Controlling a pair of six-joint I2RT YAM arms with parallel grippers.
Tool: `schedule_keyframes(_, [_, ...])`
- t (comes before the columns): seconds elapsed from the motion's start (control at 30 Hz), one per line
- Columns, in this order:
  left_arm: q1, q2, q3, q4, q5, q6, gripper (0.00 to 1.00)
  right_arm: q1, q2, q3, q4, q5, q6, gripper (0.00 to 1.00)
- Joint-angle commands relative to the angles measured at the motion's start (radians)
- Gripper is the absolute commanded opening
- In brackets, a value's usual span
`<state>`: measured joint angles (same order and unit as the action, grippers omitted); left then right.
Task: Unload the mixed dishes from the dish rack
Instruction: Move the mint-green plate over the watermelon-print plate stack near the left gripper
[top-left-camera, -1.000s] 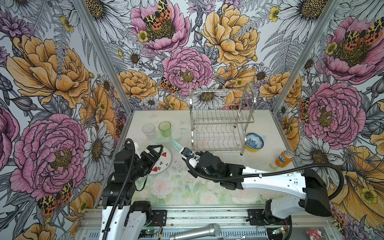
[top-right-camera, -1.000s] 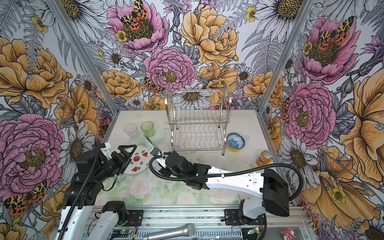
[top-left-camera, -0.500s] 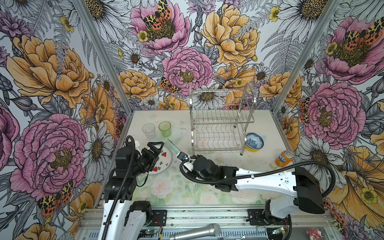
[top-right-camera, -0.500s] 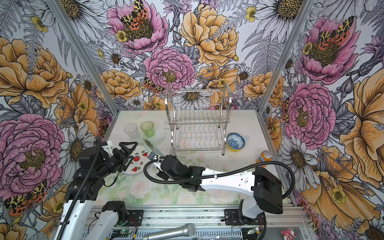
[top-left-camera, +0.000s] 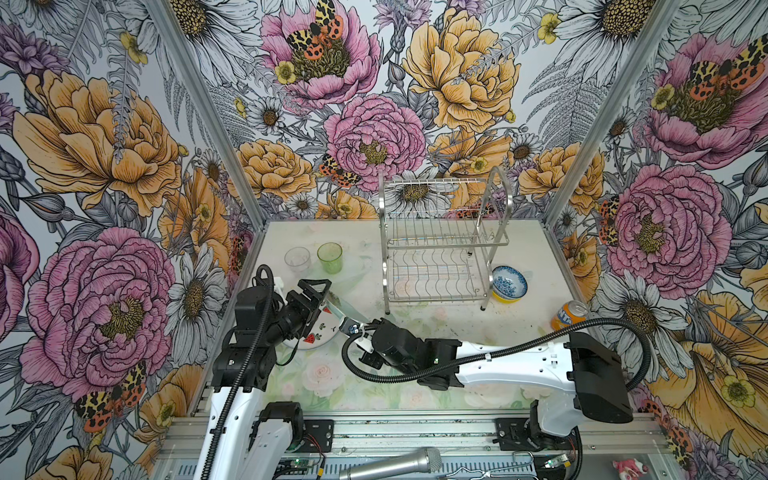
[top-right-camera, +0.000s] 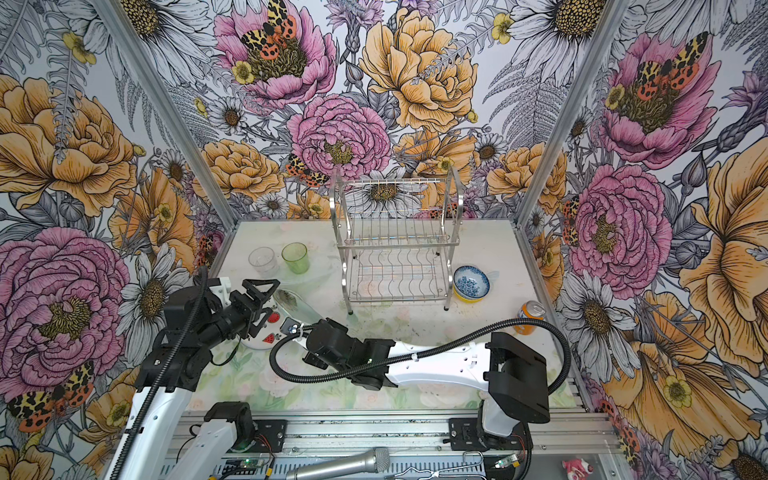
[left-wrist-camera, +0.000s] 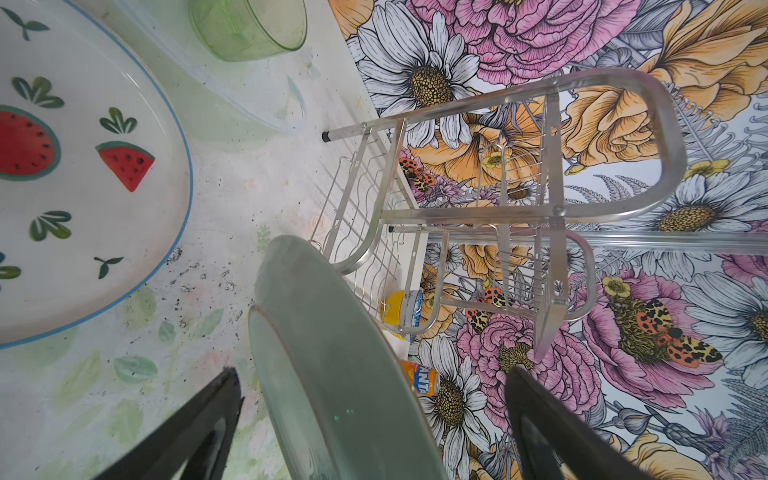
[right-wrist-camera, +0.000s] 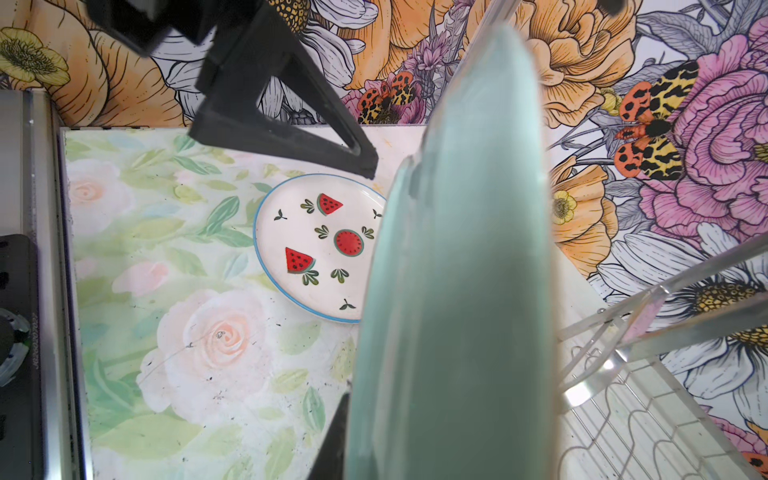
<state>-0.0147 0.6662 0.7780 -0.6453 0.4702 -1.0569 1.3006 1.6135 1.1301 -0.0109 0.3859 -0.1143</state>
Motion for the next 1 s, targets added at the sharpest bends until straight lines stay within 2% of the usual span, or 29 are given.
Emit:
schedule_keyframes(0.0, [0.006, 0.01, 0.026, 0.035, 0.046, 0.021, 0.99, 0.013, -0.007, 0.085, 0.121, 0.058, -0.043, 0.0])
schedule_keyframes(0.3, [-0.007, 0.03, 0.016, 0.06, 0.061, 0.019, 0.99, 0.03, 0.024, 0.12, 0.124, 0.109, -0.106, 0.0])
schedule_keyframes(0.47, [-0.008, 0.039, -0.012, 0.131, 0.111, 0.003, 0.99, 0.045, 0.052, 0.142, 0.121, 0.155, -0.165, 0.0])
schedule_keyframes(0.63, [-0.01, 0.062, -0.024, 0.171, 0.157, 0.005, 0.89, 0.057, 0.089, 0.174, 0.106, 0.215, -0.224, 0.0])
schedule_keyframes(0.77, [-0.013, 0.082, -0.028, 0.178, 0.188, 0.018, 0.88, 0.063, 0.1, 0.191, 0.104, 0.243, -0.258, 0.0])
schedule_keyframes(0.97, [-0.013, 0.098, -0.035, 0.184, 0.2, 0.038, 0.7, 0.072, 0.11, 0.203, 0.109, 0.263, -0.296, 0.0])
